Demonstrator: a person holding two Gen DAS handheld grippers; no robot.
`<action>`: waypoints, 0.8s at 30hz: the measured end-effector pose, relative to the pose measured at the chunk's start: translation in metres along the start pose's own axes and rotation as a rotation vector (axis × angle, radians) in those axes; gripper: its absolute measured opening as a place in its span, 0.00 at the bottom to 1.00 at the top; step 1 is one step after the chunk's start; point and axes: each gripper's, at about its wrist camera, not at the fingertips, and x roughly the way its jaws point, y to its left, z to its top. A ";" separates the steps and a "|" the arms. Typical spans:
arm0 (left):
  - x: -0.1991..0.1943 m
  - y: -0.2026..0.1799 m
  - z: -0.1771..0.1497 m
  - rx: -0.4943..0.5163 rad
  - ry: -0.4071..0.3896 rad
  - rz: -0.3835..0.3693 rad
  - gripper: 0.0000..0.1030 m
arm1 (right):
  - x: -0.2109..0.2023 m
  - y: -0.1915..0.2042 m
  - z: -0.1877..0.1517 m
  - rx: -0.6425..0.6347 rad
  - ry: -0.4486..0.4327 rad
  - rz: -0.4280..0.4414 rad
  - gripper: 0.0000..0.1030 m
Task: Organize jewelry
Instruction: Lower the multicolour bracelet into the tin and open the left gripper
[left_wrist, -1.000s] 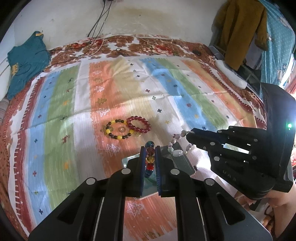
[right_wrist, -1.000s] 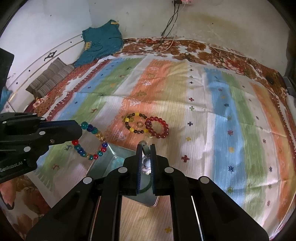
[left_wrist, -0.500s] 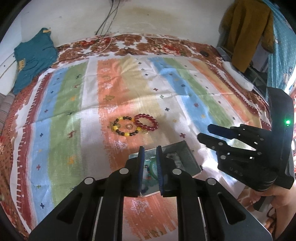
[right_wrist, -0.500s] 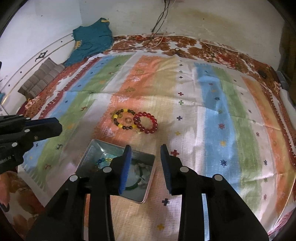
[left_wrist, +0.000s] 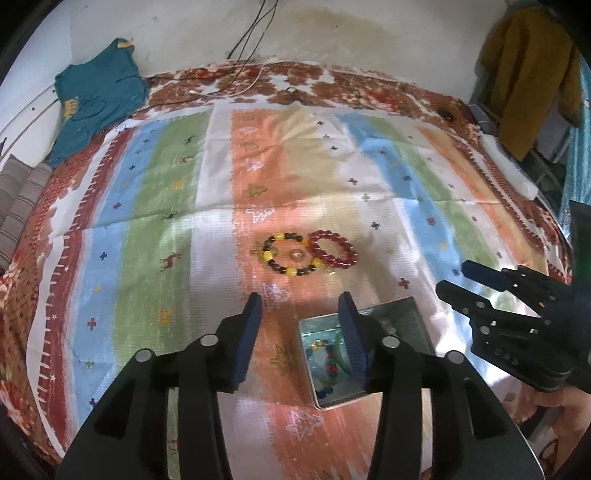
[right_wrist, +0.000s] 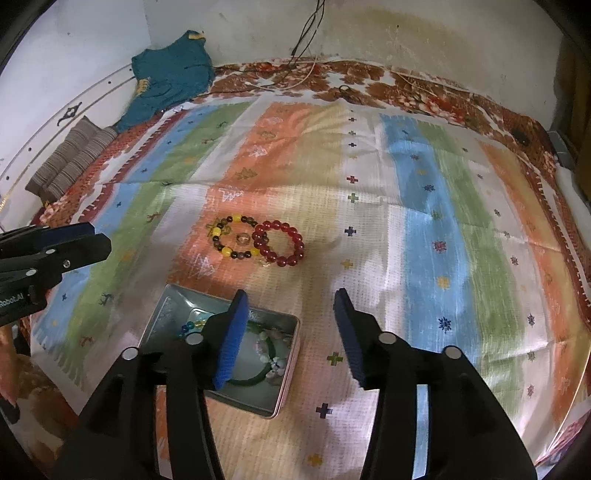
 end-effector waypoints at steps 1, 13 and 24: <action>0.002 0.000 0.001 0.000 0.003 0.006 0.47 | 0.002 0.000 0.001 -0.001 0.003 -0.002 0.52; 0.033 0.009 0.017 0.003 0.058 0.083 0.54 | 0.030 -0.006 0.017 0.005 0.040 -0.033 0.65; 0.054 0.017 0.027 -0.005 0.093 0.114 0.56 | 0.052 -0.016 0.030 0.024 0.059 -0.054 0.70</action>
